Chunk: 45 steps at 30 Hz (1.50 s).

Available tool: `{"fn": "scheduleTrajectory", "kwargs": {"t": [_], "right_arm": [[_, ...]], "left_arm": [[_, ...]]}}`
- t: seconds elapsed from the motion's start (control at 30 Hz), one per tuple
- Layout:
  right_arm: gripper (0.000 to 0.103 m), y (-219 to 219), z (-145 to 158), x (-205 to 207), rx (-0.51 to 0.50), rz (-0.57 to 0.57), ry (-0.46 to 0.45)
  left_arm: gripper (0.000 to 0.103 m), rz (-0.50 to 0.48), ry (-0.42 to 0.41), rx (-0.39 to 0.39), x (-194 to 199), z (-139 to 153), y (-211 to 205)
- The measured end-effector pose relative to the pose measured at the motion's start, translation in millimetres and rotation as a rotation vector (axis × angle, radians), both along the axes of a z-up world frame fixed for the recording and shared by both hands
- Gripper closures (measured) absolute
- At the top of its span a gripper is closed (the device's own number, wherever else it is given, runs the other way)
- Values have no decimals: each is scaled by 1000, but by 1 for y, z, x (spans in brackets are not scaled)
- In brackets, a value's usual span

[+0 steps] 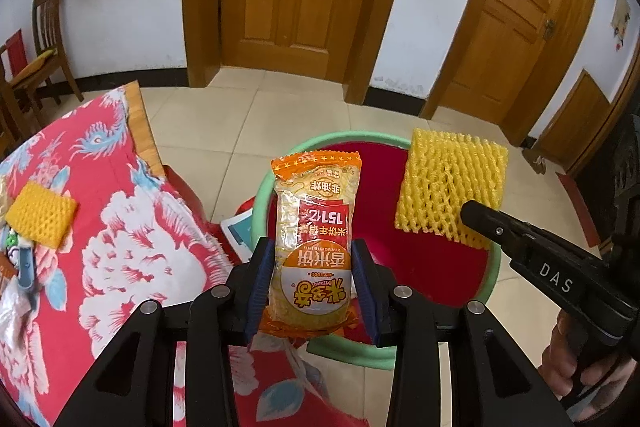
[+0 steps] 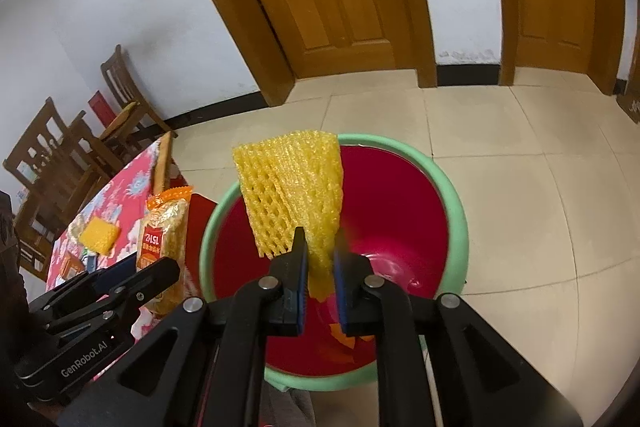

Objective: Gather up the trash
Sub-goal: 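Open both grippers to drop the snack bag and foam net into the bucket, then move both open grippers back over the items on the table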

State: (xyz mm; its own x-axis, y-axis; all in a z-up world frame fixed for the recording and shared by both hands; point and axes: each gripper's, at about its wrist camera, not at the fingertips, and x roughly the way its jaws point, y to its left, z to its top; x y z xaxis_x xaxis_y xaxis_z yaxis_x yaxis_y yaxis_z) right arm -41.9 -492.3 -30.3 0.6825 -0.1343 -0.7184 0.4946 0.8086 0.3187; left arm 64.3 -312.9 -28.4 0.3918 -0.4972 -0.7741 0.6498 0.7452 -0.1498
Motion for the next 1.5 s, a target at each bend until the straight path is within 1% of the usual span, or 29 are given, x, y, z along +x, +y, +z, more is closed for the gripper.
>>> {"fn": "scheduleTrajectory", "kwargs": {"t": [0.03,0.1,0.17,0.23,0.4,0.77,1.07,1.23,1.5], "right_arm": [[88,-2,-2,0,5,-4,3],[87,-6,-5,-1,10,-13,8],[85,-9,-7,-1,20,-19,10],[77,-10,-9,-1,28,-23,12],[71,-9,-8,-3,28,-17,11],[69,5,6,-7,11,4,-12],[65,29,20,2,-10,51,-32],[62,47,27,12,-20,98,-38],[60,78,32,30,-25,171,-43]], "left_arm": [[53,2,0,1,2,-2,0],[46,16,-2,6,3,-3,1],[46,22,4,4,4,-5,2],[46,31,9,6,5,-5,2],[46,50,15,-7,6,-1,10],[46,101,3,-47,4,14,36],[46,188,-19,-79,10,28,78],[46,248,-27,-94,15,34,107],[46,346,-41,-99,26,38,152]]}}
